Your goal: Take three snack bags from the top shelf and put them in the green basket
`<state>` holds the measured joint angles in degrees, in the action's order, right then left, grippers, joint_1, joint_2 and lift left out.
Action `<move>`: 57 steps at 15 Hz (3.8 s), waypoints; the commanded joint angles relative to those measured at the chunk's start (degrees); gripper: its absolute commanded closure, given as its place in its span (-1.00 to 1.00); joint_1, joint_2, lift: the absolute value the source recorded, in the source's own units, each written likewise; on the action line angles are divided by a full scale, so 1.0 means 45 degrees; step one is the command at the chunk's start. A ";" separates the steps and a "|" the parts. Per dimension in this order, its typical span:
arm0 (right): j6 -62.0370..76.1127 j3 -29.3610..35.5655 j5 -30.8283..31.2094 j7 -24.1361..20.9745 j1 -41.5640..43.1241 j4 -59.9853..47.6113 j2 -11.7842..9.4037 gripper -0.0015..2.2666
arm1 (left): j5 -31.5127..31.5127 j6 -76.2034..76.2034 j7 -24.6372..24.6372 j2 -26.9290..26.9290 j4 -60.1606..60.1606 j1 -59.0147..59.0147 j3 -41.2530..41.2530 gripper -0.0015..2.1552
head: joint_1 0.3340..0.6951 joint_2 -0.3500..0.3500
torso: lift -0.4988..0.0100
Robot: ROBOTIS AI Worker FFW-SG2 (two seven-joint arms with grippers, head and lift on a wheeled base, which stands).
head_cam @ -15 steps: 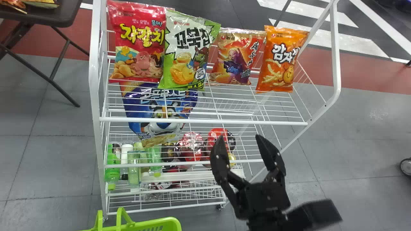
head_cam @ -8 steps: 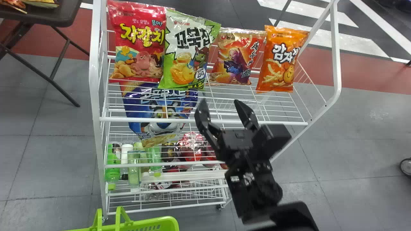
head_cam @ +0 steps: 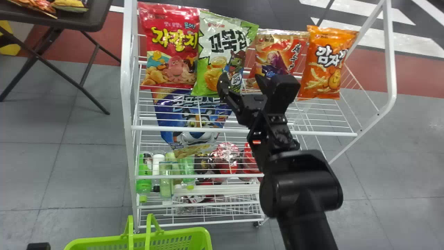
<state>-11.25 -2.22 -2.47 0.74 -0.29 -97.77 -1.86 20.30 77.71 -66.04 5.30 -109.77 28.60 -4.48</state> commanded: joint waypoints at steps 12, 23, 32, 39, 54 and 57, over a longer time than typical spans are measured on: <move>-0.2101 0.0474 -0.0077 0.2785 0.2271 0.2586 -0.0113 0.78 | -0.0058 0.0027 0.0183 -0.0083 0.0838 -0.1023 0.0058 0.85 | 1.00 -0.56 | 0.79; -0.3664 0.0845 0.0099 0.2648 -0.3511 -0.6613 -0.0113 0.85 | 0.0021 0.0379 0.0163 -0.0025 0.0193 -0.0788 0.0097 0.85 | 1.00 -0.69 | 0.79; -0.9875 0.2798 -0.2440 0.2824 -0.9546 -1.2492 -0.0074 0.85 | 0.0411 0.0770 0.0358 -0.0240 -0.1408 -0.0339 0.0097 0.85 | 1.00 -1.00 | 0.79; -1.2531 0.0786 -0.1483 0.3293 -1.0444 -1.1672 -0.0289 0.85 | 0.0626 0.1277 0.0436 -0.0240 -0.2873 0.0071 0.0195 0.85 | 1.00 -1.00 | 0.79; -1.1672 -0.0503 -0.0741 0.2609 -0.9800 -0.9543 -0.0797 -1.00 | 0.0489 0.1551 0.0729 -0.0240 -0.3147 -0.0163 0.0781 0.85 | 1.00 -1.00 | 0.79; -0.5539 -0.0913 0.0665 0.2531 -1.0366 -0.9465 -0.1246 -0.96 | 0.0431 0.1512 0.0827 -0.0220 -0.3049 -0.0222 0.0878 0.85 | 1.00 -1.00 | 0.79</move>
<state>-49.41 -5.46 -2.57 12.28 -45.94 -140.84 -6.80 22.33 84.55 -62.33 4.30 -123.63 27.67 -0.73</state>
